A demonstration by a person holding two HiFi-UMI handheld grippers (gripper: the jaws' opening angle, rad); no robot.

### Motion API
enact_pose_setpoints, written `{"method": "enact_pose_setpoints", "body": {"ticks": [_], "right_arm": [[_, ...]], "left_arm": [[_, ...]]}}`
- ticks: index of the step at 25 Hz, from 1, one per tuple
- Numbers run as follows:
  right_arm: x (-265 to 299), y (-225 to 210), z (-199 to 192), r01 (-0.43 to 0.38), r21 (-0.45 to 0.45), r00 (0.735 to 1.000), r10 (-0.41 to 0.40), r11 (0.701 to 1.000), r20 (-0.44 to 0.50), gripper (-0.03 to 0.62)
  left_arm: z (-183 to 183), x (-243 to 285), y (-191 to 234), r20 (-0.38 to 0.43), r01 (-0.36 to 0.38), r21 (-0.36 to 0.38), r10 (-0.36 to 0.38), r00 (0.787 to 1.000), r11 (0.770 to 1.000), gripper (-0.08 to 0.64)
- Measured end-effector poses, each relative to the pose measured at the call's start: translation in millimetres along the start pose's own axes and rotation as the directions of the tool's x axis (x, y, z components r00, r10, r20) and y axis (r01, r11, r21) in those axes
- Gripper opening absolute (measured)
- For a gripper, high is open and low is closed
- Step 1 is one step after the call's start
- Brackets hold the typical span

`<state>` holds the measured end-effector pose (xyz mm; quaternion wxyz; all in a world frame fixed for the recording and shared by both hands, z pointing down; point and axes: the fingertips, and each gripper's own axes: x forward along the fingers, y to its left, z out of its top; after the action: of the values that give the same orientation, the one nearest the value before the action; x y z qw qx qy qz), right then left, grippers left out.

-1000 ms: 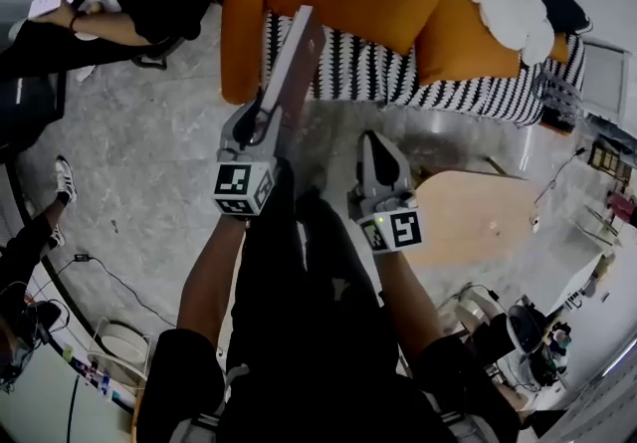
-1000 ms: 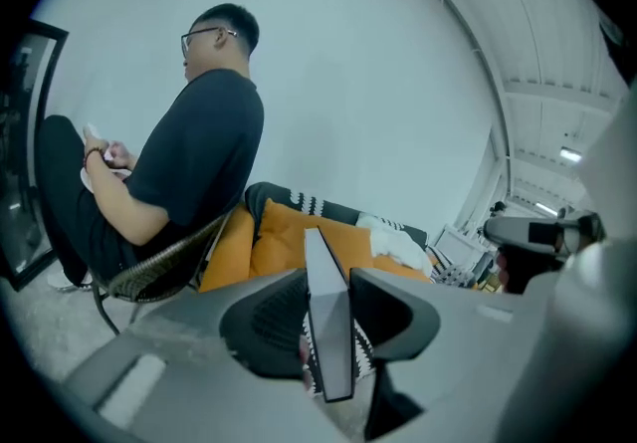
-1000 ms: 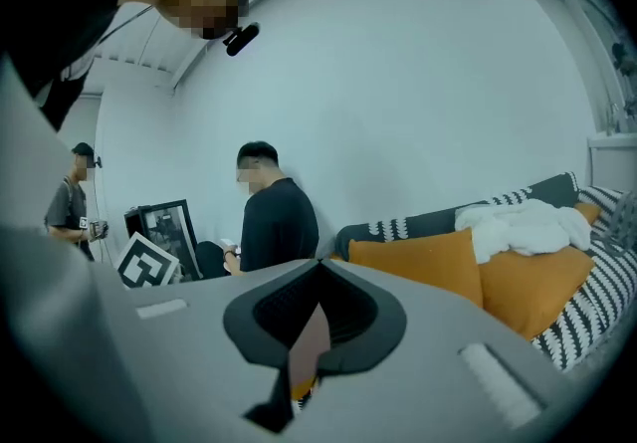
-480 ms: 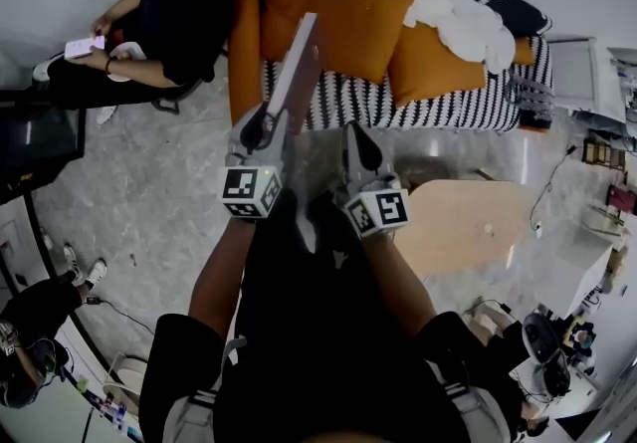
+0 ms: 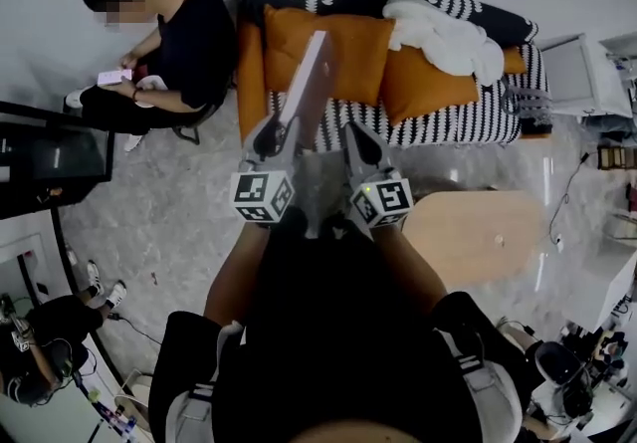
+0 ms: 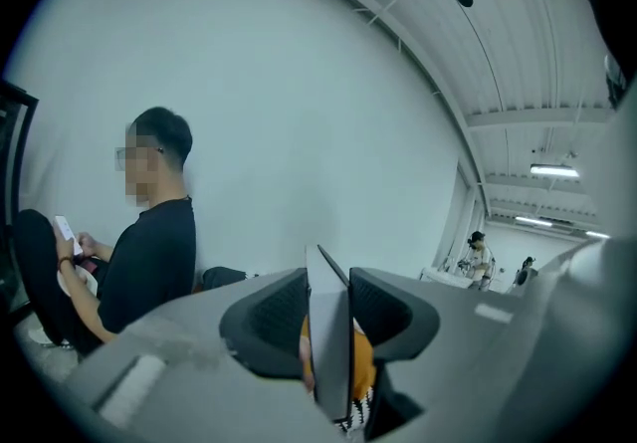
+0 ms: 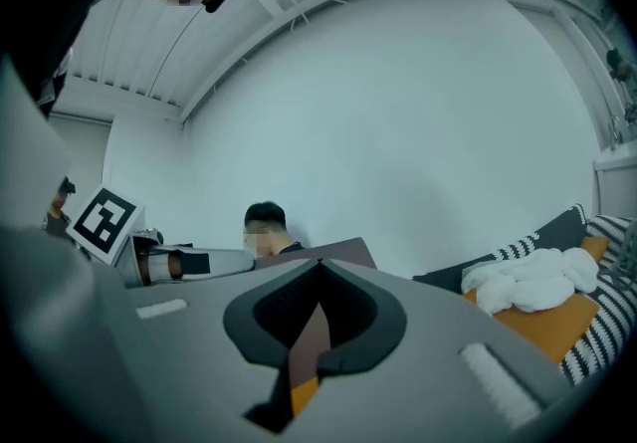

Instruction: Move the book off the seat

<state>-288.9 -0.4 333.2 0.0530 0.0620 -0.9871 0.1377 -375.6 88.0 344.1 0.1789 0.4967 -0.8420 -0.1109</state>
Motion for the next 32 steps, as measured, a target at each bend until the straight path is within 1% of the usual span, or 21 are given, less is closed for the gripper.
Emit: {"method": "enact_pose_setpoints", "body": {"ticks": [3,5,8,12,17,20,32], "right_arm": [[-7.6,-0.6,14.2,-0.012,-0.006,1.0,0.012,1.0,0.013,0.008],[-12.2,2.6,21.8,-0.023,-0.007,0.999,0.023,1.0,0.027,0.009],[-16.7,8.2,27.1,-0.04,-0.006,0.998,0.04,0.999,0.047,0.008],[-23.6,15.1,27.6,-0.055,-0.01,0.997,0.056,0.998,0.051,0.008],[-33.9,28.9,20.8,-0.066,-0.007,0.997,0.066,0.998,0.035,0.008],[-37.7,32.5,20.5,-0.062,-0.016,0.998,0.063,0.998,0.031,0.008],[-38.4,9.8,25.2,-0.017,-0.018,0.999,0.018,1.0,0.033,0.008]], "left_arm": [[14.7,-6.1,-16.4,0.022,0.012,0.026,-0.013,1.0,1.0,0.144],[18.0,-12.9,-26.9,0.029,0.022,0.031,-0.023,0.999,0.999,0.144],[14.4,-19.9,-39.4,0.024,0.04,0.03,-0.04,0.999,0.999,0.144],[7.7,-24.1,-55.3,0.008,0.075,0.031,-0.075,0.997,0.997,0.143],[-1.5,-35.2,-63.5,-0.007,0.096,0.001,-0.096,0.995,0.995,0.143],[-3.1,-38.5,-64.1,-0.014,0.104,-0.002,-0.104,0.995,0.995,0.141],[-3.2,-24.3,-74.4,-0.018,0.149,0.003,-0.149,0.989,0.989,0.141]]}}
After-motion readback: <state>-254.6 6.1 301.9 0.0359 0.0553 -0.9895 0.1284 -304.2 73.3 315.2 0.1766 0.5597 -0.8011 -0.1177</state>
